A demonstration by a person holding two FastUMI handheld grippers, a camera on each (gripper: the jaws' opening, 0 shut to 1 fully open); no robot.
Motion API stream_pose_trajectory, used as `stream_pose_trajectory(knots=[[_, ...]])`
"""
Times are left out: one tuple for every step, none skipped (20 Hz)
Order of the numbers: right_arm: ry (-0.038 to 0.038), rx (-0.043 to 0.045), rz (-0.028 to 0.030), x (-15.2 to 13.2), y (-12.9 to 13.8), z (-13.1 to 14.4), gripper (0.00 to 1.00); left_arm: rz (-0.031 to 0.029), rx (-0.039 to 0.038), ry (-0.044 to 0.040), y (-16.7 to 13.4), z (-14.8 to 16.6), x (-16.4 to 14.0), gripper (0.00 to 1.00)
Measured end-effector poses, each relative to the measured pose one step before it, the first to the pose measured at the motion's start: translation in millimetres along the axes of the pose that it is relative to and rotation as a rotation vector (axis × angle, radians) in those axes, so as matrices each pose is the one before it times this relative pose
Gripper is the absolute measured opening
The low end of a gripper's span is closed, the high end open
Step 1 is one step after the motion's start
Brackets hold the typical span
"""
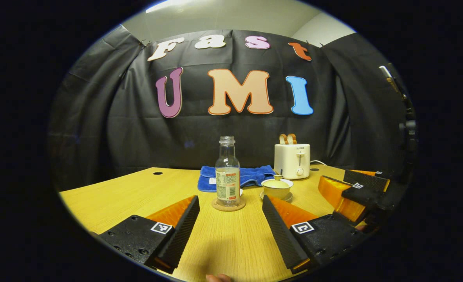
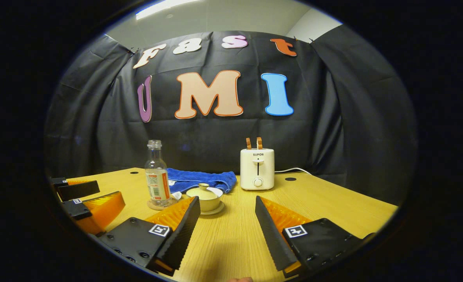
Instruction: Open the teacup lid with one hand, grasp the water bottle and pour water into the teacup with the other hand; after pouring, place the water bottle on the coaster and then close the teacup lid.
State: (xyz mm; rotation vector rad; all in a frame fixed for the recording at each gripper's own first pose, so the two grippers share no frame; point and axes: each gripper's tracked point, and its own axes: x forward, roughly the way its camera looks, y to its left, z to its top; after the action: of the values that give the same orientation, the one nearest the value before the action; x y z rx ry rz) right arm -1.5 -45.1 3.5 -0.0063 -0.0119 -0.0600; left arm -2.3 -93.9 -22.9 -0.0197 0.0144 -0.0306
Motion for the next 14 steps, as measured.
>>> stream_pose_trajectory(knots=[[0.00103,-0.0004,0.00616,-8.15,3.63,0.66,0.9,0.00294,0.00125,-0.00176,-1.45,-0.46,-5.38,0.94],[0.00182,0.00051,0.00658,-6.71,3.16,-1.59,0.9,0.00101,0.00024,0.0022,-1.78,-0.53,-3.58,0.94],[0.00002,0.0004,0.0009,-4.92,1.65,0.38,0.9,0.00018,0.00167,-0.00121,-0.91,-0.01,-3.2,0.94],[-0.00279,0.0003,-0.00069,-3.66,0.54,1.21,0.9,0.0047,-0.00187,0.0009,0.0,0.98,-2.22,0.94],[0.00303,-0.00112,0.00094,-2.89,1.3,-0.92,0.9,0.0056,0.00081,0.00045,1.22,-0.82,-1.25,0.94],[0.00029,0.00032,-0.00106,-1.84,0.92,-0.31,0.9,0.00212,-0.00113,0.00099,0.18,0.45,-0.61,0.94],[-0.00224,0.00029,-0.00413,-0.76,0.22,1.22,0.9,0.00078,-0.00015,-0.00024,-0.39,-0.56,-0.16,0.94],[-0.00082,0.00015,0.00002,-0.67,0.26,-0.87,0.9,0.0,0.00027,0.00129,-0.34,0.34,0.0,0.94],[0.00161,0.00059,0.00082,-0.57,-0.03,-0.4,0.9,-0.00004,0.00016,0.00077,0.51,-0.65,-0.3,0.94],[-0.00039,0.00003,0.00016,0.08,-0.4,-0.36,0.9,-0.00007,-0.00066,-0.00176,-0.06,0.45,0.21,0.94],[-0.00096,-0.00007,-0.00008,0.34,0.56,0.39,0.9,-0.00059,-0.00007,0.00049,-0.38,-0.33,-0.3,0.94],[0.00055,0.00018,-0.00009,0.32,-0.17,-0.23,0.9,0.0,-0.00014,-0.00013,0.28,-0.05,0.61,0.94],[-0.00201,0.00015,-0.00016,0.02,-0.05,0.79,0.9,-0.00019,-0.00013,-0.00048,-0.03,0.44,0.0,0.94],[0.00019,-0.00013,-0.00003,-0.37,-0.49,-0.19,0.9,0.00009,-0.00021,-0.00074,0.24,-0.22,-0.28,0.94]])
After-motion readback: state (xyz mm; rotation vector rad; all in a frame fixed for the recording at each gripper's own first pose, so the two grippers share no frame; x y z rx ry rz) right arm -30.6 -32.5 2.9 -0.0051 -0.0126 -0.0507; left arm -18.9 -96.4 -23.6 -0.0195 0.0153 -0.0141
